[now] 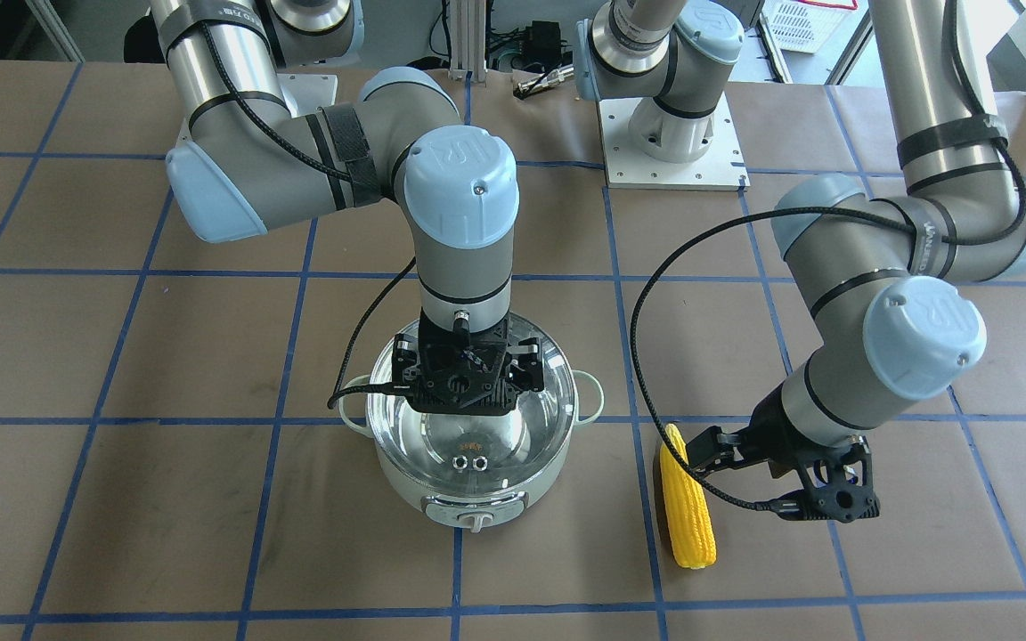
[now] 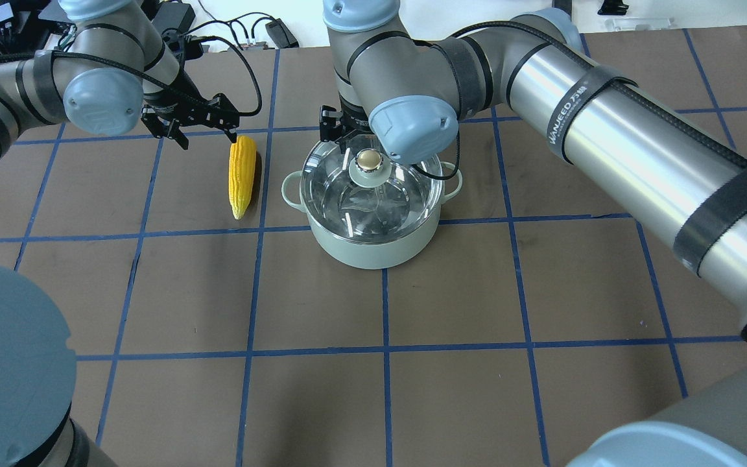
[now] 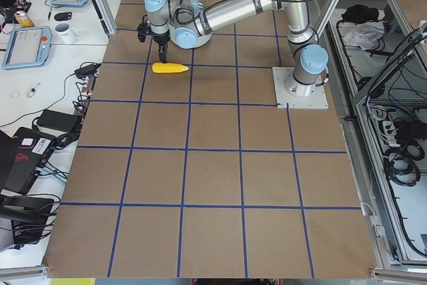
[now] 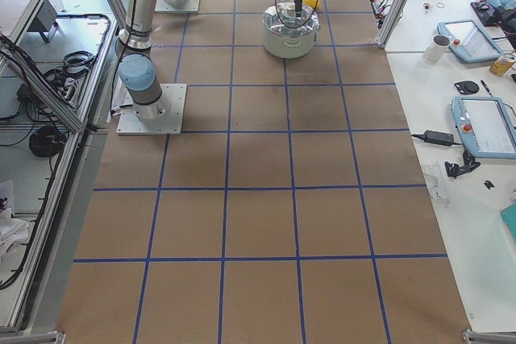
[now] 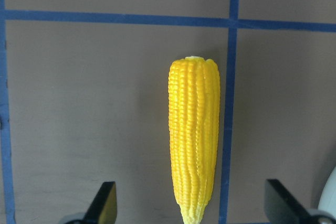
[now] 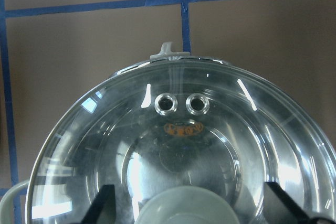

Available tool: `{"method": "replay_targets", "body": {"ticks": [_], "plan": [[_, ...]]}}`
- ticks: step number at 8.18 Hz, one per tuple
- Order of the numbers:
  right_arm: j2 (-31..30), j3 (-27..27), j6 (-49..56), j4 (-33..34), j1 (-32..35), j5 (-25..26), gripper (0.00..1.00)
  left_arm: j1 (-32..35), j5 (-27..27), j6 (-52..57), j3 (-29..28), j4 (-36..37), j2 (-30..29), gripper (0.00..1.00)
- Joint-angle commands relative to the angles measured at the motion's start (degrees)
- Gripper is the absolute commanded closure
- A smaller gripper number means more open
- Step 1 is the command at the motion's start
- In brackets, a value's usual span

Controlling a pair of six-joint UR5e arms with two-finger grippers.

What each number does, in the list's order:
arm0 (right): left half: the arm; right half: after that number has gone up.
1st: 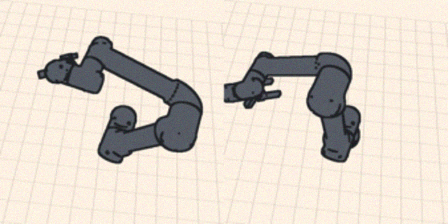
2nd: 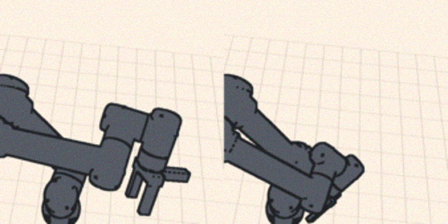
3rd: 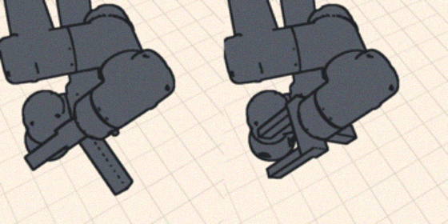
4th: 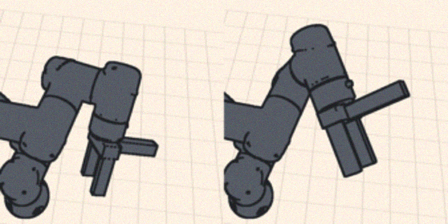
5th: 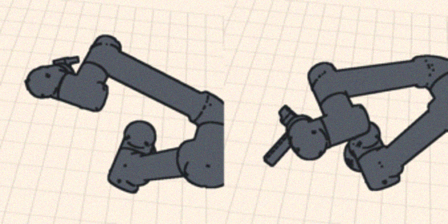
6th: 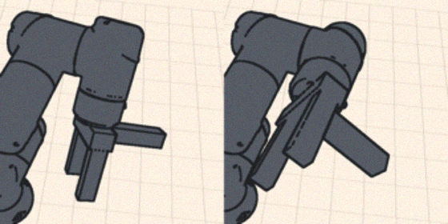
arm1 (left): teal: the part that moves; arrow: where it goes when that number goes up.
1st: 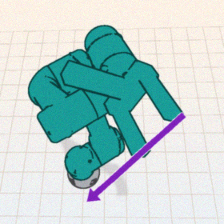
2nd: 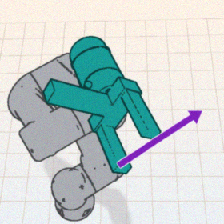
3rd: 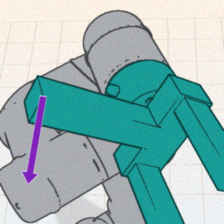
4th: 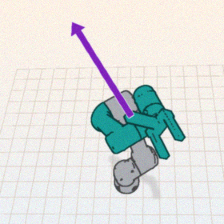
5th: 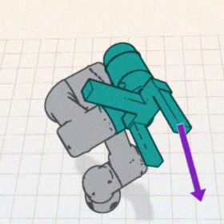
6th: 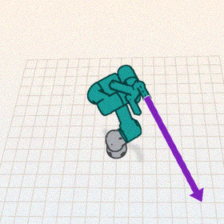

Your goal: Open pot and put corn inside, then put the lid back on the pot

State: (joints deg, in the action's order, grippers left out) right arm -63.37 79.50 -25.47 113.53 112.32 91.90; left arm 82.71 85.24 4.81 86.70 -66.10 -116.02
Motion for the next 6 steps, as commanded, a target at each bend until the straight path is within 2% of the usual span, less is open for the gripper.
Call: {"method": "replay_targets", "body": {"ticks": [1,2,3,4,5,6], "plan": [[-0.96,1.10,-0.02,-1.64,0.09,-0.84,0.02,-0.01,-1.48,-0.32,0.13,0.36,-3.15,0.00],[-0.88,1.10,-0.54,-1.38,0.09,-3.20,0.15,-0.01,-1.40,-0.24,0.13,0.97,-3.94,0.00],[-0.88,1.10,-0.63,-1.38,0.00,-3.92,0.24,-0.01,-1.31,-0.24,0.13,1.06,-4.73,0.00],[-0.88,1.10,-0.54,-1.29,0.00,-4.19,0.43,-0.01,-1.31,-0.24,0.13,1.32,-5.87,0.00],[-0.88,1.10,-0.54,-1.29,0.00,-4.19,0.49,-0.01,-1.31,-0.24,0.13,2.02,-6.93,0.00],[-0.88,1.10,-0.54,-1.38,0.00,-4.10,0.60,-0.01,-1.40,-0.41,0.13,2.29,-7.46,0.00]]}}
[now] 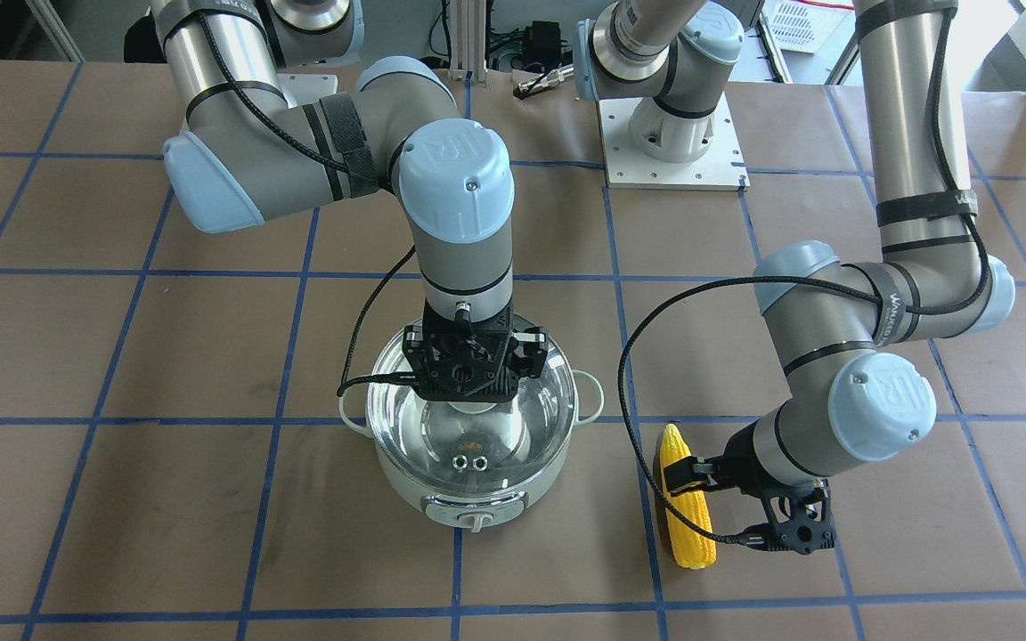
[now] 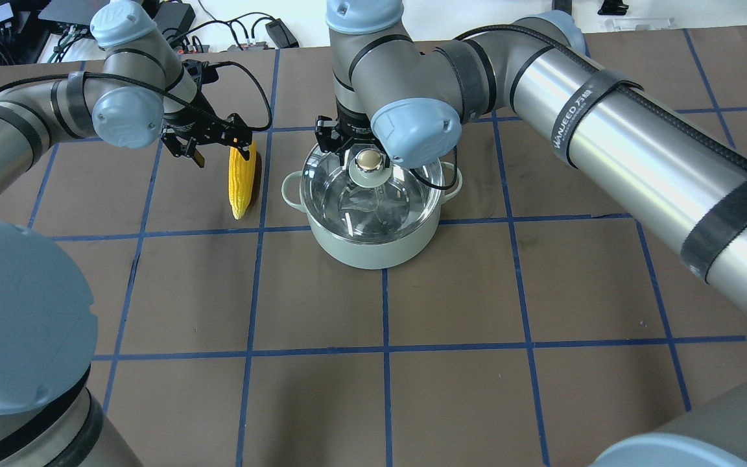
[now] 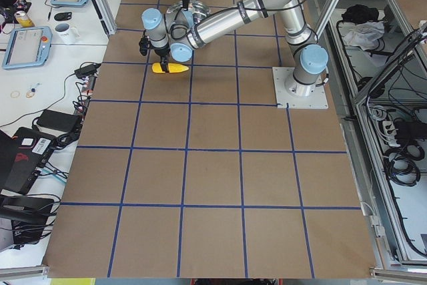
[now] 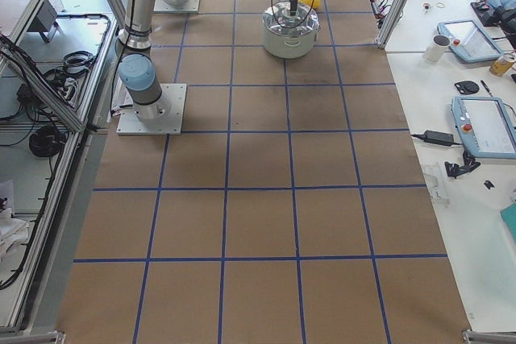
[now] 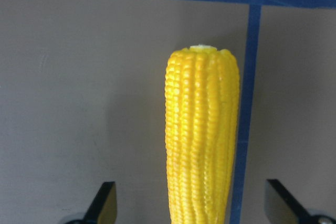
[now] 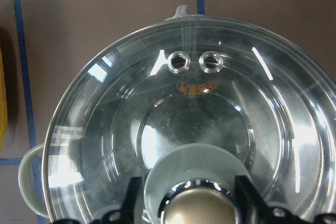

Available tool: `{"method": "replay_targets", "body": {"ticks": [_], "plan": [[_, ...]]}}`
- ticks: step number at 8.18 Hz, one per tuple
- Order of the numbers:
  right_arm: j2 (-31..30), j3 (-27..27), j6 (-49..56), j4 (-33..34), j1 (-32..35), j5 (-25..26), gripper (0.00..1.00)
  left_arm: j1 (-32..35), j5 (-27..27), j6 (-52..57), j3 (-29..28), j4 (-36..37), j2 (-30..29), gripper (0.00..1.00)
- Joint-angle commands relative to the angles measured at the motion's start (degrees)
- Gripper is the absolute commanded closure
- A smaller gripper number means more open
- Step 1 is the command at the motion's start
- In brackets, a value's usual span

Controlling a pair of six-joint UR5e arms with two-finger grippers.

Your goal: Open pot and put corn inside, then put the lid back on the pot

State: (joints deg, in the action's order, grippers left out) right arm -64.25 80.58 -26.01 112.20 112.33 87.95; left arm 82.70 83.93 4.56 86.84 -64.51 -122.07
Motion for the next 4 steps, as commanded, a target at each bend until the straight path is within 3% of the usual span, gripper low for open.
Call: {"method": "replay_targets", "body": {"ticks": [1,2,4], "plan": [[0.00,0.01,-0.01,-0.14,-0.01,-0.14,0.93,0.00,-0.08,-0.51,0.00,0.70,-1.41,0.00],[-0.09,0.01,-0.01,-0.23,-0.01,-0.14,1.00,0.00,-0.08,-0.78,0.00,0.70,-1.67,0.00],[-0.79,-1.03,0.17,-0.49,-0.79,-1.28,1.00,0.00,-0.17,-0.96,0.00,0.70,-2.73,0.00]]}}
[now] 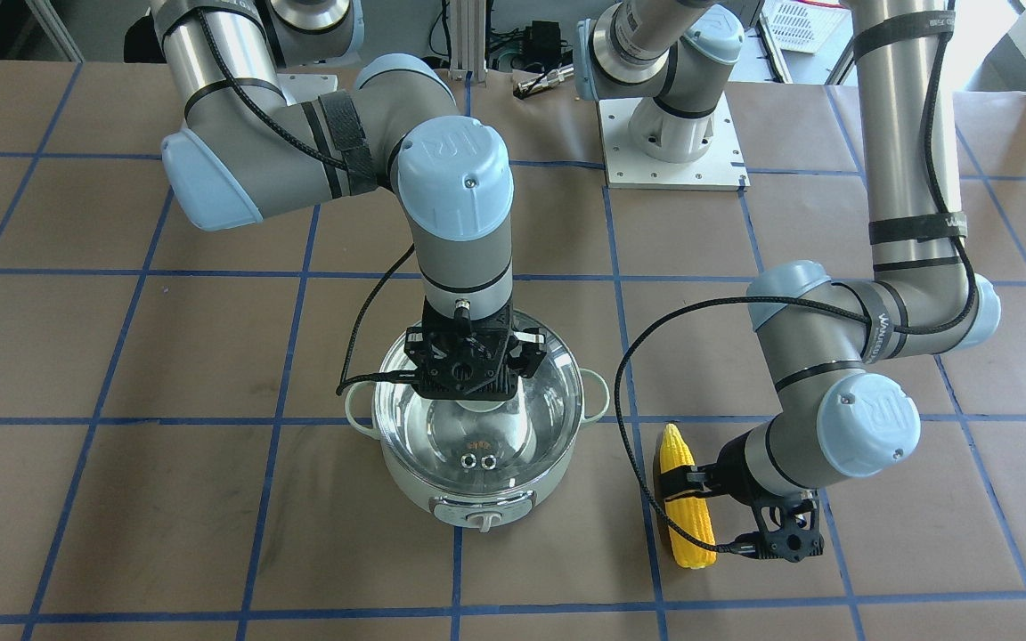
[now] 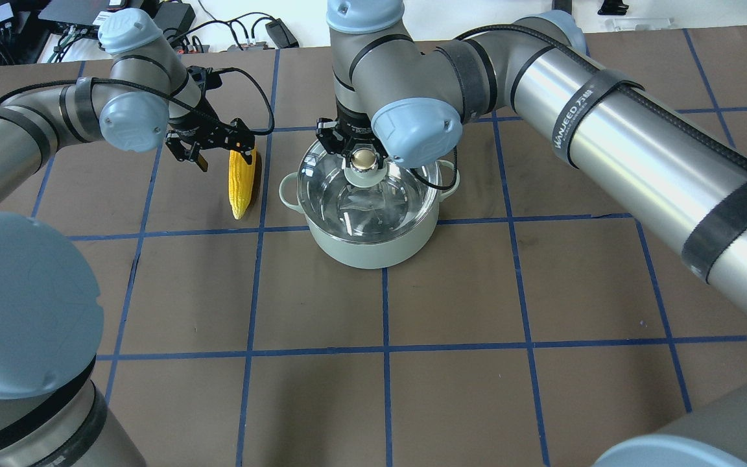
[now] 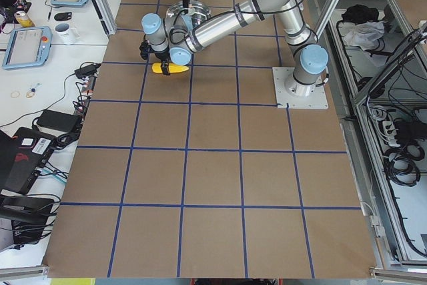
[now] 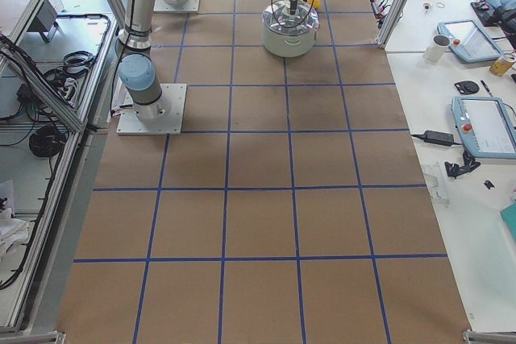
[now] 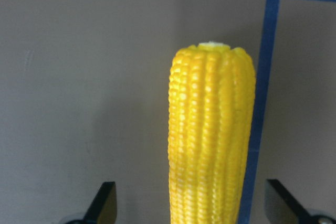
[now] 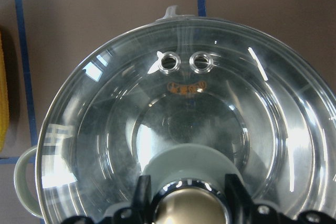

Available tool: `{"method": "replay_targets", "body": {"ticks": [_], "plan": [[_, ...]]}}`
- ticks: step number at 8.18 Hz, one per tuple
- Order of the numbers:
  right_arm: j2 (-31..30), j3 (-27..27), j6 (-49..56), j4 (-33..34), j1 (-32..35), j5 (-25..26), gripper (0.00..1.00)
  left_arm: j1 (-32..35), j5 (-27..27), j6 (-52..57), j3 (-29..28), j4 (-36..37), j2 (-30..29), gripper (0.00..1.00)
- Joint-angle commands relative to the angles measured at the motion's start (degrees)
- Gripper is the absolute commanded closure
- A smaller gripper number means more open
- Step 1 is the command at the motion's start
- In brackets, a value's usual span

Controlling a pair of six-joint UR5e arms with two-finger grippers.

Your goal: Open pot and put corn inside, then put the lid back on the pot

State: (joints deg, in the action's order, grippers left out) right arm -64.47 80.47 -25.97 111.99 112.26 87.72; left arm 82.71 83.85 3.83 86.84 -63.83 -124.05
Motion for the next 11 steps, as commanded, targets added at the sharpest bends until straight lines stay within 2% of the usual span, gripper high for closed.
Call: {"method": "replay_targets", "body": {"ticks": [1,3,4,5,6,7,9,10,11], "plan": [[-2.83,-1.72,1.00,-2.54,-2.20,-2.45,1.00,0.00,-0.09,-0.66,0.00,0.02,-0.93,0.00],[-9.14,-2.08,9.83,-12.01,-9.91,-3.86,1.00,0.00,-0.08,-2.68,-0.09,-0.06,-1.81,0.01],[-10.92,-2.08,16.06,-16.06,-14.04,-3.26,1.00,0.00,-0.09,-3.30,-0.09,0.02,-1.90,0.18],[-12.59,-1.99,24.31,-17.93,-17.47,-2.12,1.00,0.00,-0.09,-3.91,-0.09,-0.06,-1.90,0.58],[-13.82,-1.99,28.74,-19.69,-20.90,-0.28,1.00,0.00,-0.09,-4.53,-0.09,-0.06,-1.90,0.89],[-15.40,-1.99,34.09,-22.23,-25.20,1.04,1.00,0.00,-0.09,-4.62,-0.09,-0.06,-1.90,1.00],[-17.52,-1.99,46.57,-27.33,-37.05,1.75,1.00,0.00,0.26,-6.97,-0.52,-0.85,-0.77,1.00],[-17.44,-1.64,50.37,-28.05,-40.50,2.02,1.00,0.09,0.61,-9.26,-0.70,-2.86,0.38,1.00],[-17.00,-1.46,50.84,-27.70,-40.71,5.59,1.00,0.00,0.88,-9.54,-1.05,-8.10,3.17,1.00]]}}
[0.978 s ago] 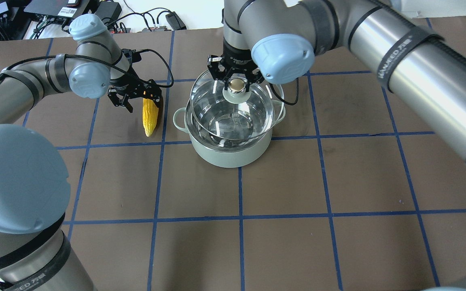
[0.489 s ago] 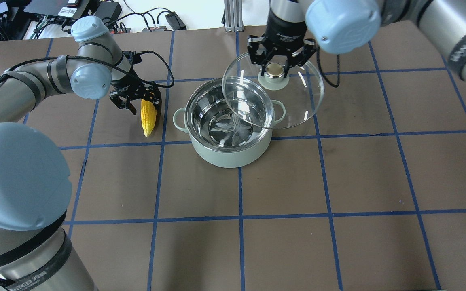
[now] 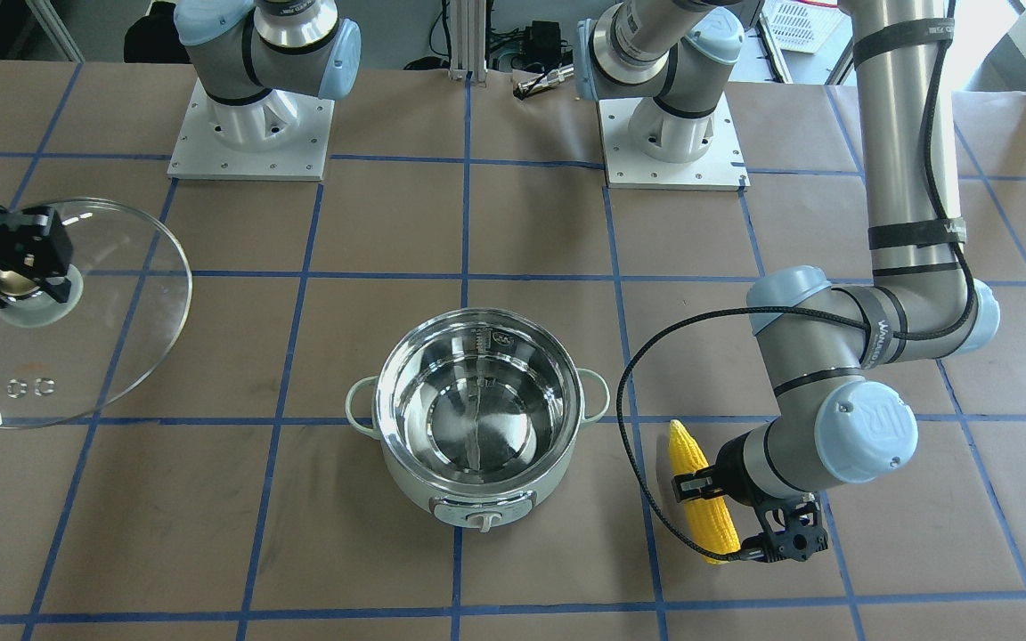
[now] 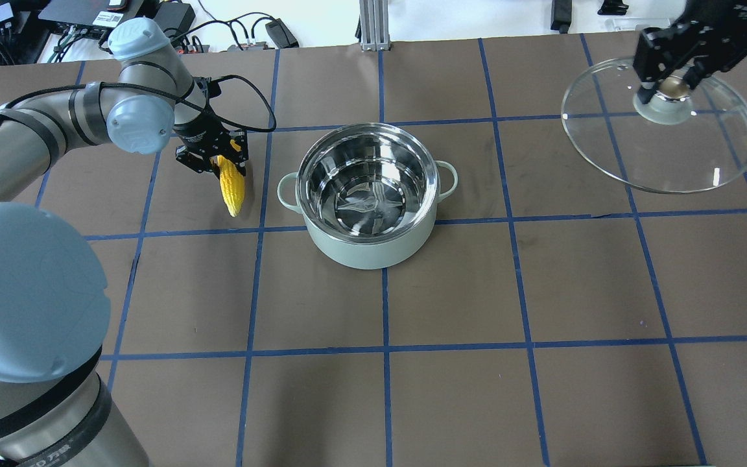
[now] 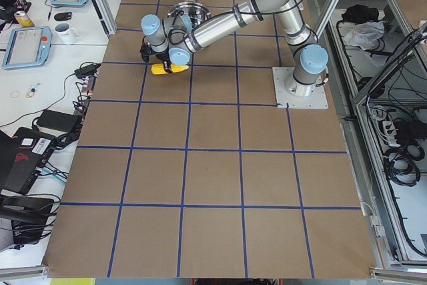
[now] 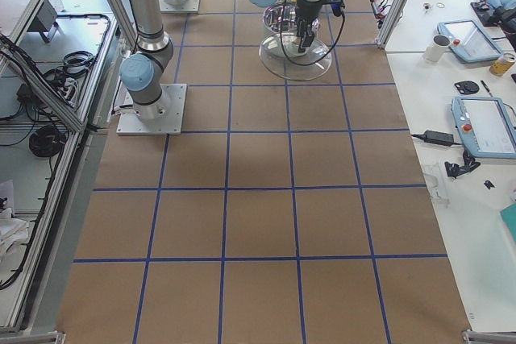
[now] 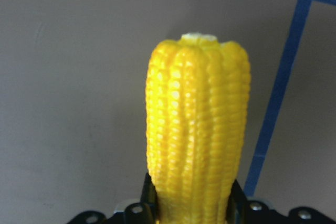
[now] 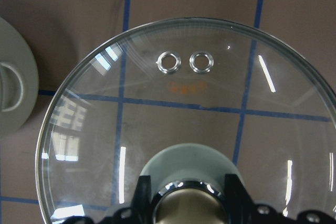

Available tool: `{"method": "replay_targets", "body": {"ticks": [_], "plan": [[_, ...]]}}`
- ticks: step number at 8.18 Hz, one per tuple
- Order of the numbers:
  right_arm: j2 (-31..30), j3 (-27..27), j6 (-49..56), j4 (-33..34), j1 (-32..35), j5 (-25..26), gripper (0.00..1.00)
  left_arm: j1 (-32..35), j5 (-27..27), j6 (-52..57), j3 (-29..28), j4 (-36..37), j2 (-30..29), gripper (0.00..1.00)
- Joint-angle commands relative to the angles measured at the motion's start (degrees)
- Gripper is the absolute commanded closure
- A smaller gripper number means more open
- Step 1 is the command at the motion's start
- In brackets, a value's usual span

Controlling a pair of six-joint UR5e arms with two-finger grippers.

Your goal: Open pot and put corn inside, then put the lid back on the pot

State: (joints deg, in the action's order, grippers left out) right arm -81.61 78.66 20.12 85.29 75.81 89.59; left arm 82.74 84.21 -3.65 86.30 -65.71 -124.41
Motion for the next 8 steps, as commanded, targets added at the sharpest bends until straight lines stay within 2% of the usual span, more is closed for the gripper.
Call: {"method": "replay_targets", "body": {"ticks": [1,2,4,8], "plan": [[0.66,0.53,5.28,-1.01,-4.36,4.79,1.00,0.06,2.52,-2.15,-0.78,-10.02,7.12,1.00],[0.84,0.62,6.07,-1.01,-4.62,4.28,1.00,0.23,5.24,-3.45,-0.96,-10.84,10.64,1.00],[0.93,0.62,6.42,-0.66,-4.62,3.66,1.00,3.81,4.48,-10.64,-1.05,-11.90,15.84,1.00],[0.93,0.79,5.98,-0.39,-4.62,4.27,1.00,19.97,5.09,-14.10,-3.15,-9.62,18.24,1.00]]}}
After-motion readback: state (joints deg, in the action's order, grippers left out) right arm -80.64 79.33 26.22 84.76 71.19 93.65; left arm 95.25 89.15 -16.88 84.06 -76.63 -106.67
